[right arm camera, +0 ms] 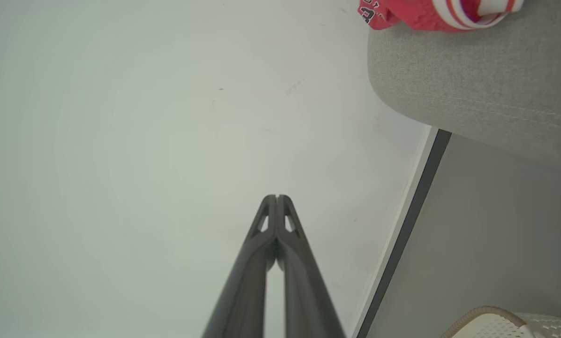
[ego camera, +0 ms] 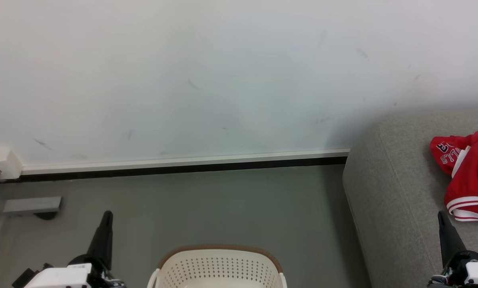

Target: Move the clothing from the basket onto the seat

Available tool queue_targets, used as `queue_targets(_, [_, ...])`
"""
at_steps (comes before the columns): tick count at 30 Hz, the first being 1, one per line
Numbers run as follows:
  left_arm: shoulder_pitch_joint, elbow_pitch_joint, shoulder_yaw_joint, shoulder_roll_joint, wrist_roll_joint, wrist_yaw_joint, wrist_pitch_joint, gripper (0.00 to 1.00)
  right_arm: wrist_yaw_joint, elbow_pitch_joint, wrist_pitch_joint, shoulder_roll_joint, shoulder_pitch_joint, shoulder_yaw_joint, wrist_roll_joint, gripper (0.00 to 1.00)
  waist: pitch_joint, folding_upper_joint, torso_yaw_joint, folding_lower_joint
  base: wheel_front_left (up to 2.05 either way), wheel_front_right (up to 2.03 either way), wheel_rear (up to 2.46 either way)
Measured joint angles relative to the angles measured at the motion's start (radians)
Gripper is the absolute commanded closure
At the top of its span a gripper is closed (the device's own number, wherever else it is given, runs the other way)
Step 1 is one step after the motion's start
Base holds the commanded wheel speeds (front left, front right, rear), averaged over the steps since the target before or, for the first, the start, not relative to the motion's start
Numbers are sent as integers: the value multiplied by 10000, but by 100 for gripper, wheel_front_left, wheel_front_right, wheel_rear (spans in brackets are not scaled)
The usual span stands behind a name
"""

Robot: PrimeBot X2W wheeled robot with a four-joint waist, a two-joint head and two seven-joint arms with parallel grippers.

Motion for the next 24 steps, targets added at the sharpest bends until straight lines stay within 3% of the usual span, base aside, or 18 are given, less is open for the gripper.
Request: queue_targets(24, [0,0,-4,0,0,0,0,100,2,0,35,13,-1,-21,-13,100,0,0,0,0,0,0,0])
